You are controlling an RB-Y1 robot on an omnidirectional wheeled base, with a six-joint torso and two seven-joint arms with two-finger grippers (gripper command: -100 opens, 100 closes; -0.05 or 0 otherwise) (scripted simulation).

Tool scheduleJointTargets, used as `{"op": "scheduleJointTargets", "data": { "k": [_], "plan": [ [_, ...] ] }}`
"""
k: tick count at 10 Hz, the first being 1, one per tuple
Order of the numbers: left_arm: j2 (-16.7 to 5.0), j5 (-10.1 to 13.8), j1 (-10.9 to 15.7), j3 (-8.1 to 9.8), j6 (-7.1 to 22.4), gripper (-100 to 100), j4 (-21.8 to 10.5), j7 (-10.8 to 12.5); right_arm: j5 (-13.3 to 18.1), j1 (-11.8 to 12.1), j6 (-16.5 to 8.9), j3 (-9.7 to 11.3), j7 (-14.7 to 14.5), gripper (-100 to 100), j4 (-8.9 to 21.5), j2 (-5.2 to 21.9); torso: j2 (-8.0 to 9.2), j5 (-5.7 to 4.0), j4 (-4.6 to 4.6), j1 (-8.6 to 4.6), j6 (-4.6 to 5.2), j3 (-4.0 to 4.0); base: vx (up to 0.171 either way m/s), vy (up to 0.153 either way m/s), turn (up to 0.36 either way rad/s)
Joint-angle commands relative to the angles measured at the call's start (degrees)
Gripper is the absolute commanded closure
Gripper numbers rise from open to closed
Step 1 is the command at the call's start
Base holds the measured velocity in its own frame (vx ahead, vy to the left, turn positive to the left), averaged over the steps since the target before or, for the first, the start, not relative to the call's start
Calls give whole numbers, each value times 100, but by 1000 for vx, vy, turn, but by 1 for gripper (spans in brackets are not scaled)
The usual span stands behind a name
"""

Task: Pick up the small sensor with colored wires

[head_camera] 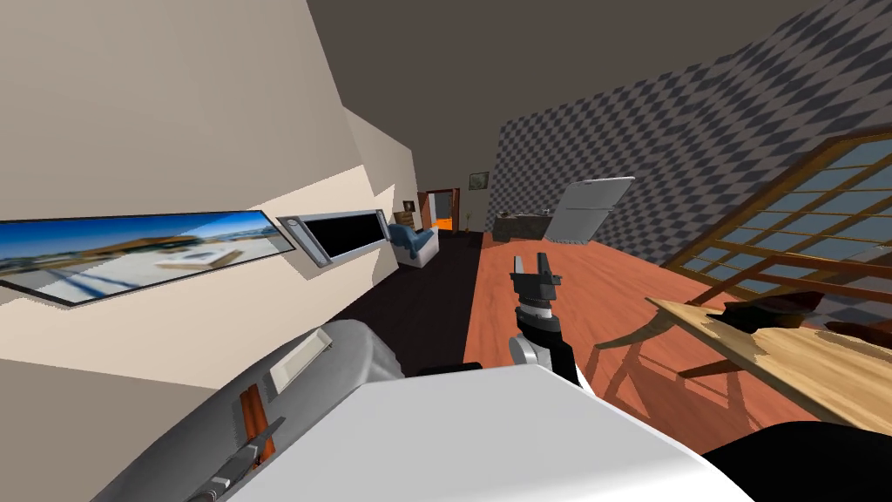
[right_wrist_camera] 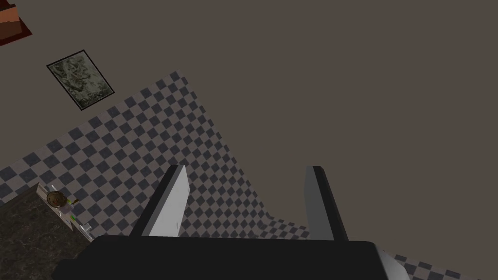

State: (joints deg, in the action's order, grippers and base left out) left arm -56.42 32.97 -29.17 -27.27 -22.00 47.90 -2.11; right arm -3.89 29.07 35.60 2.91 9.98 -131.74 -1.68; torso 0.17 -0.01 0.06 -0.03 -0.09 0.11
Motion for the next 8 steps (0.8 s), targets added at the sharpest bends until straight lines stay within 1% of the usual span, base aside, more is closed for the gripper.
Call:
{"op": "scheduleJointTargets", "data": {
  "k": [1, 2, 3, 4, 5, 6, 7, 8],
  "plan": [
    [-87, 131, 286, -172, 259, -100, 132, -119, 0, 0, 0, 0, 0, 0, 0, 0, 0, 0, 0, 0, 0, 0, -42, 15, 157],
    [-87, 131, 301, -172, 259, -100, 132, -119, 0, 1, 0, 0, 0, 0, 0, 0, 0, 0, -1, 2, -3, -1, -37, 12, 64],
    [-187, 245, 550, -340, 469, -100, 239, -197, 0, 0, 0, 0, 0, 0, 0, 0, -3, 0, -1, 1, 0, -2, -49, 21, 134],
    [-288, 359, 702, -496, 678, -100, 345, -276, 0, 0, 0, 0, 0, 0, 0, 0, -1, 2, 0, 5, 0, -1, -75, 23, 224],
    [-288, 359, 813, -508, 680, -100, 345, -276, 0, 0, 0, 0, 0, 0, 0, 0, 7, 3, 1, 7, -3, 3, -57, 13, 63],
    [-388, 472, 1036, -677, 891, -100, 452, -354, 0, 0, 0, 0, 0, 0, 0, 0, 5, 3, 1, 7, 0, 2, -52, 16, 129],
    [-388, 472, 1069, -677, 891, -100, 452, -354, 0, 0, 0, 0, 0, 0, 0, 0, 3, 3, 0, 7, -2, 1, -37, 7, 61],
    [-399, 466, 1011, -641, 901, -100, 481, -360, 0, 0, 0, 0, 0, 0, 0, 0, -2, 3, -1, 5, 0, -1, -12, 2, -2]
  ]
}}
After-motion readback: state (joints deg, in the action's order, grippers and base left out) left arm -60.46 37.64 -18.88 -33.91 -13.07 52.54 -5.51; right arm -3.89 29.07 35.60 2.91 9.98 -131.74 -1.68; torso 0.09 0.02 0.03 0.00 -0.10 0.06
